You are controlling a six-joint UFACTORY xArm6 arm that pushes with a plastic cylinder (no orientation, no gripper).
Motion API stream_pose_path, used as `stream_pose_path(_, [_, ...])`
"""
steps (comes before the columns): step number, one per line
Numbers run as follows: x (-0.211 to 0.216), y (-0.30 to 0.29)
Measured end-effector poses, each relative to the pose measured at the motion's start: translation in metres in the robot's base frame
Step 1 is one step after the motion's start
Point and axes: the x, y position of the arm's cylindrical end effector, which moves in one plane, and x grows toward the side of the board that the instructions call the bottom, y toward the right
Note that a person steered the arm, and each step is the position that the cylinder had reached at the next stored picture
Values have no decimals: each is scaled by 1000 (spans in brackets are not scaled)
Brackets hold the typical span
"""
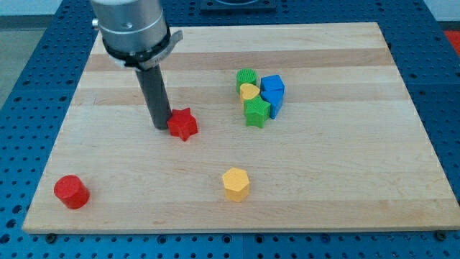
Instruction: Place the red star left to the heart
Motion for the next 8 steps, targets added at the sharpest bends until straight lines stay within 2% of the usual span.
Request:
stream_pose_path(2, [33, -11])
stream_pose_path(6, [5, 37])
stream_pose_path(8, [10, 73])
